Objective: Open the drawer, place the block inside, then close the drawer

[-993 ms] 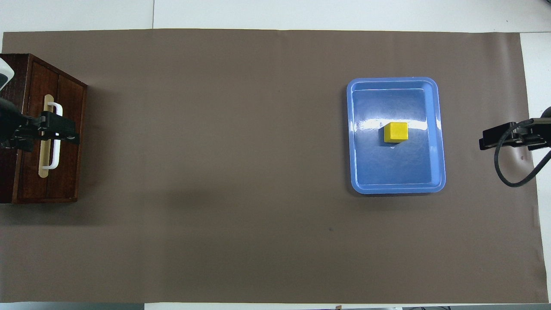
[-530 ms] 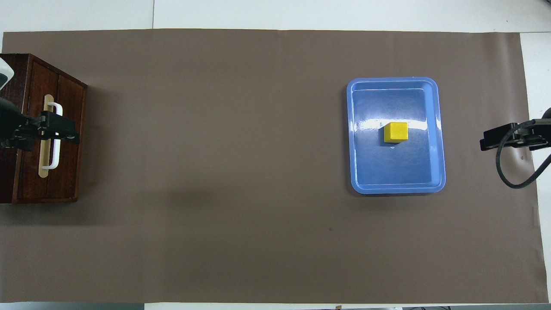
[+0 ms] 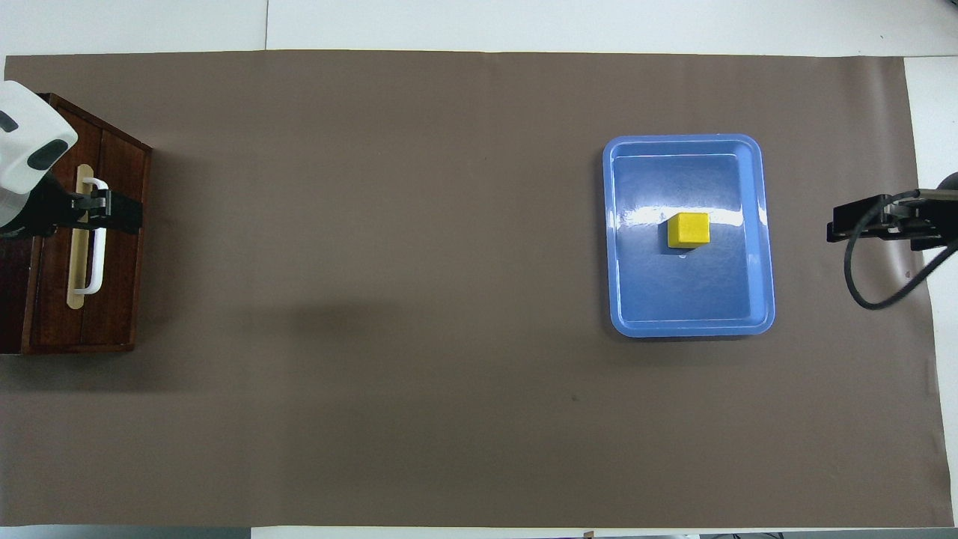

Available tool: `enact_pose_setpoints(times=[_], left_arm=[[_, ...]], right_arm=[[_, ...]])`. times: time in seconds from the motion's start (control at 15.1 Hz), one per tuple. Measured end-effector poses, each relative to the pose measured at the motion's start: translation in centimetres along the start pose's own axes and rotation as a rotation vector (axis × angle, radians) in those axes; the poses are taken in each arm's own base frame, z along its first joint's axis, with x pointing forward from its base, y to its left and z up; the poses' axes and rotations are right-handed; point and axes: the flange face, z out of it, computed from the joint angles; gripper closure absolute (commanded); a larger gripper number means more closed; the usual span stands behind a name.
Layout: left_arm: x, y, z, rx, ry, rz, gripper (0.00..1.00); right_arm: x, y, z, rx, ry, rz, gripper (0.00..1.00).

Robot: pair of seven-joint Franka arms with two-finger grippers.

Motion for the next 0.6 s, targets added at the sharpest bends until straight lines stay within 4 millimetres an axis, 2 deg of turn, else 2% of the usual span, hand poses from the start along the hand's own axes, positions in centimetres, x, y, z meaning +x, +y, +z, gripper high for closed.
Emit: enact_pose_setpoints(times=[0.33,0.46,0.6], left_arm=[[0.7,2.4,2.7,0.125,0.021,0.089,0.0],[1.6,2.6,5.0,0.156,0.024,0.099,0.0],[2.3,2.9,7.3,0.174,0.023,0.099,0.0]], right_arm=[[3.4,-0.7,6.5,-0.014,-0.049,0.456,0.06],[4.7,-1.3,9.1,-0.003,-0.076,0.635,0.06],[5.6,-2.0,10.9,0.077,-0.143,0.833,0.06]])
